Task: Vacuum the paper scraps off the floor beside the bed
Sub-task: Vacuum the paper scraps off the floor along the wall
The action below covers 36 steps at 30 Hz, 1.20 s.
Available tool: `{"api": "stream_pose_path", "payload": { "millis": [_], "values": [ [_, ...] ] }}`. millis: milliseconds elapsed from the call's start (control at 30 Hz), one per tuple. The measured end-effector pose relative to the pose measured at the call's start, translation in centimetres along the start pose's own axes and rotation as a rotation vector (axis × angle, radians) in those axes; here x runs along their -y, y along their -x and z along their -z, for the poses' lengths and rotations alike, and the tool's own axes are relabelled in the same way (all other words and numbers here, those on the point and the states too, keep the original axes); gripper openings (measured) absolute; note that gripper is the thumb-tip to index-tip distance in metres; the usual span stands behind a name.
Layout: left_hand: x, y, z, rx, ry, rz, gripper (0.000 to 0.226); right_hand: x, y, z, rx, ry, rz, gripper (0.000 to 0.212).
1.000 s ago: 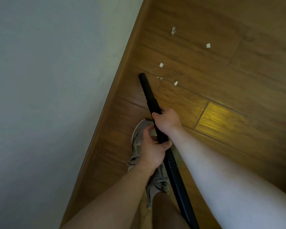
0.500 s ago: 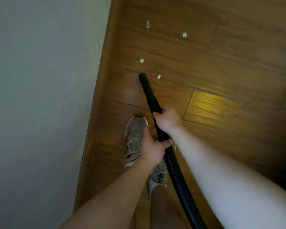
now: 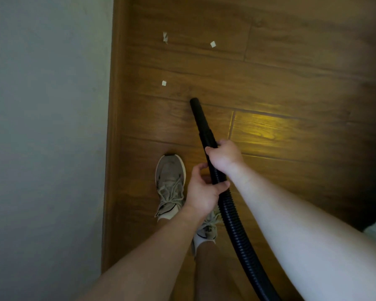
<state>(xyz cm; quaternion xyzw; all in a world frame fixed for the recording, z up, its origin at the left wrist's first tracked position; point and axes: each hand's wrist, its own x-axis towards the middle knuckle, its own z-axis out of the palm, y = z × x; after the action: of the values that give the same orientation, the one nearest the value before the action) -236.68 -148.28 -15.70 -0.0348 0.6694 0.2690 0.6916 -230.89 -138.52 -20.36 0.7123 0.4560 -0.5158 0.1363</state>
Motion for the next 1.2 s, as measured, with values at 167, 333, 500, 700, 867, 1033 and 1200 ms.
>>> {"api": "stream_pose_path", "payload": {
  "millis": [167,333,500,700,867,1033,1200],
  "values": [
    [-0.5,-0.5,0.3,-0.01,-0.012,-0.011,0.064,0.7,-0.3,0.3,0.0,-0.031,0.021,0.028],
    [-1.4,-1.2,1.3,-0.033,-0.022,-0.037,0.065,2.4,-0.6,-0.1,0.023,-0.071,0.043,0.03],
    [-2.6,-1.6,3.0,-0.028,-0.023,-0.044,0.065,4.3,-1.0,-1.0,0.035,-0.049,0.069,0.031],
    [-3.8,-2.7,5.0,-0.047,0.001,-0.04,0.064,6.7,-2.1,-2.2,0.059,0.059,0.11,0.031],
    [-5.4,-3.5,5.4,-0.077,0.016,-0.086,0.064,8.4,-3.3,-2.3,0.076,0.096,0.16,0.031],
    [-6.4,-3.9,4.7,-0.105,0.004,-0.103,0.063,9.0,-4.1,-1.8,0.084,0.099,0.189,0.031],
    [-7.7,-4.5,3.1,-0.122,0.035,-0.107,0.066,9.3,-5.3,-0.3,0.059,0.052,0.19,0.026]
  ]
}}
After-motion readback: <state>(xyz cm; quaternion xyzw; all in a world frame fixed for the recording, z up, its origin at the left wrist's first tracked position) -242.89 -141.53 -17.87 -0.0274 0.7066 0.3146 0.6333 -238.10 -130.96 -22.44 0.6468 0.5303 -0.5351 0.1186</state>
